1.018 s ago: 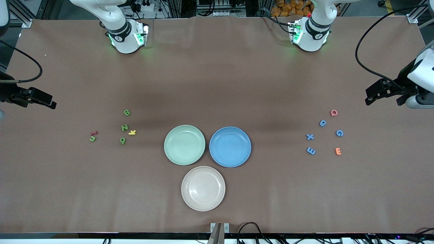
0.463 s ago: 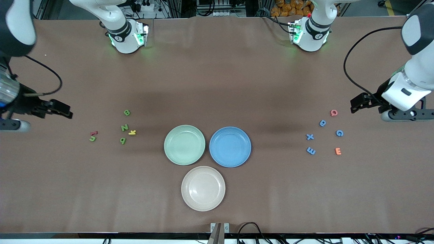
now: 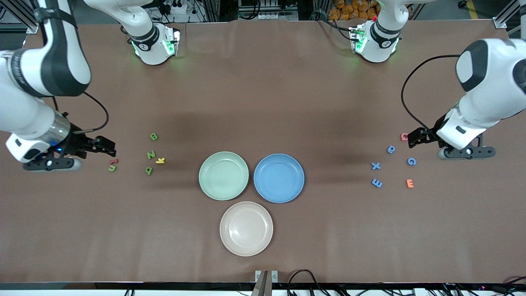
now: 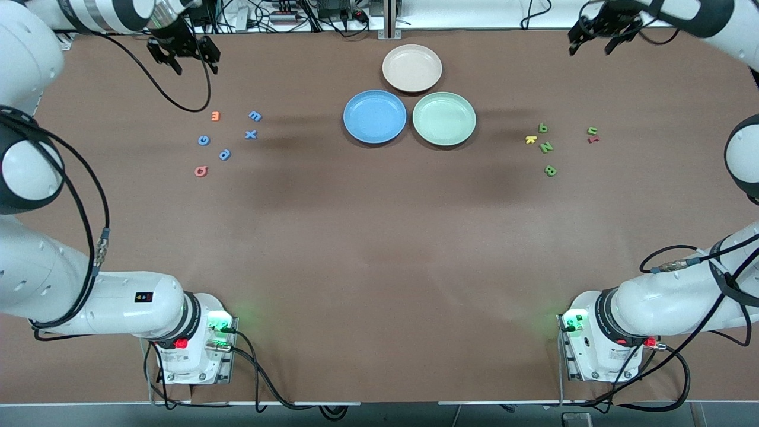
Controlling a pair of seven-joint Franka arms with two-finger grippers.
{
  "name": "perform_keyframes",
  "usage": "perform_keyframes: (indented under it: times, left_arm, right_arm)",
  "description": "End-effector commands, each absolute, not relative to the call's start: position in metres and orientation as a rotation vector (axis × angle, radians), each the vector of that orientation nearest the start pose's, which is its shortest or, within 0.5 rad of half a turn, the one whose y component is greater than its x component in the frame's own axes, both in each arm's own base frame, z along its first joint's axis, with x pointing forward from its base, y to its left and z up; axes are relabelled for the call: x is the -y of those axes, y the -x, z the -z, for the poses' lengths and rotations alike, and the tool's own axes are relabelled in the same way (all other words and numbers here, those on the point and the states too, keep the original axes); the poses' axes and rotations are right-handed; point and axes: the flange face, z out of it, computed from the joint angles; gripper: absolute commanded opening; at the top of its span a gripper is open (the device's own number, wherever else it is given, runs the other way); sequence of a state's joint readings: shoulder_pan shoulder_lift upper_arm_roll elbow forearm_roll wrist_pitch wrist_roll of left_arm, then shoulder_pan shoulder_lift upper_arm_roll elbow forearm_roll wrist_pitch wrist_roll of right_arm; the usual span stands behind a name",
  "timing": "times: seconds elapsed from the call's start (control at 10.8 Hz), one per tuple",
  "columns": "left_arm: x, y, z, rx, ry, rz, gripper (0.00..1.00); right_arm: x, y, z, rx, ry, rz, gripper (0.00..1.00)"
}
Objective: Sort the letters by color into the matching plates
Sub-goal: 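Lower the left gripper onto the blue G while the right gripper reaches letters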
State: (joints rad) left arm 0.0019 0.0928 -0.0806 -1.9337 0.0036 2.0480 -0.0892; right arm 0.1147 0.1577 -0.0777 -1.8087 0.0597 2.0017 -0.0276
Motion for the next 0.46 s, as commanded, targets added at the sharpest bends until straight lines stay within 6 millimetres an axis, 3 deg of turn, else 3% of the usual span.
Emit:
perform_keyframes:
  times: [0.0, 0.37]
  left_arm:
    - [0.043, -0.594, -0.4, 0.16, 3.161, -0.003, 1.0]
    - [0.037, -0.605, -0.362, 0.242, 3.148, -0.002, 1.0]
  right_arm:
    - [-0.039, -0.578, -0.398, 0.148, 3.093, 0.131, 1.0]
    - [-0.044, -0.556, -0.332, 0.328, 3.092, 0.089, 1.0]
